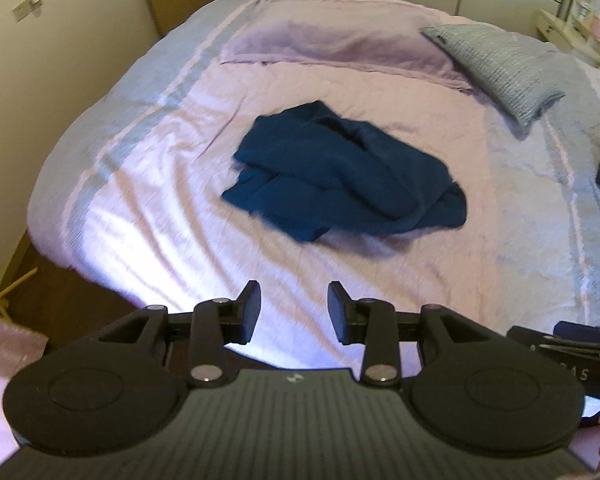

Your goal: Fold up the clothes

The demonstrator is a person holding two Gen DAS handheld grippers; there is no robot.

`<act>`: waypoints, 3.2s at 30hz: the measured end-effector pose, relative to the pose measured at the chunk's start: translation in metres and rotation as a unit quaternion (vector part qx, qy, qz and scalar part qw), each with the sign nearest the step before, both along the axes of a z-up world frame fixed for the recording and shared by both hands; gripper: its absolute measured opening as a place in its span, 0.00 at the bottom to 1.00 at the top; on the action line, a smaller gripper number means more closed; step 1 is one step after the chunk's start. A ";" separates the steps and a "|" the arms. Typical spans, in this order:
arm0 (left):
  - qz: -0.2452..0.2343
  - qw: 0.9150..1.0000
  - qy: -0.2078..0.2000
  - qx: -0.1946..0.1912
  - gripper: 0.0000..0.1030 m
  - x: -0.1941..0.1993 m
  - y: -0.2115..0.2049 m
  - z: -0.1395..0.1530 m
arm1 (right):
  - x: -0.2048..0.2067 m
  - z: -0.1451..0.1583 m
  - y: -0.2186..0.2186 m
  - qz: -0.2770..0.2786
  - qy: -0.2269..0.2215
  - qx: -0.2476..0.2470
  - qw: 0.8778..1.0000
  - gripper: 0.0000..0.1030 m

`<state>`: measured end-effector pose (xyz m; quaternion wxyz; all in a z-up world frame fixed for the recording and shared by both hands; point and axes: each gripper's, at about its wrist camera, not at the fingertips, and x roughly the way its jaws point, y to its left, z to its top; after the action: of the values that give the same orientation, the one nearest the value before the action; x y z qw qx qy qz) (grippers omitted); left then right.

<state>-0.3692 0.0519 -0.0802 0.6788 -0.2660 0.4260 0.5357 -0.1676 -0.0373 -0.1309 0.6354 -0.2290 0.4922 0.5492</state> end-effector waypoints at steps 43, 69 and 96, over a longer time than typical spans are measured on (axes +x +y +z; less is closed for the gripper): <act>-0.173 0.984 -0.032 -0.003 0.35 -0.106 0.246 -0.018 | -0.108 0.000 0.162 -0.154 -0.019 -0.018 0.988 0.65; -0.109 0.989 -0.032 -0.093 0.35 -0.116 0.300 -0.177 | -0.035 -0.209 0.157 -0.407 0.259 0.093 0.871 0.64; -0.088 0.995 -0.025 -0.038 0.39 -0.001 0.314 -0.187 | 0.318 -0.077 0.111 -0.280 -0.301 0.025 0.911 0.04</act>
<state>-0.3701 0.3657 -0.2675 0.7231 -0.2668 0.4506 0.4504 0.1499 0.0736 -0.2079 0.8866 -0.2205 0.3078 0.2656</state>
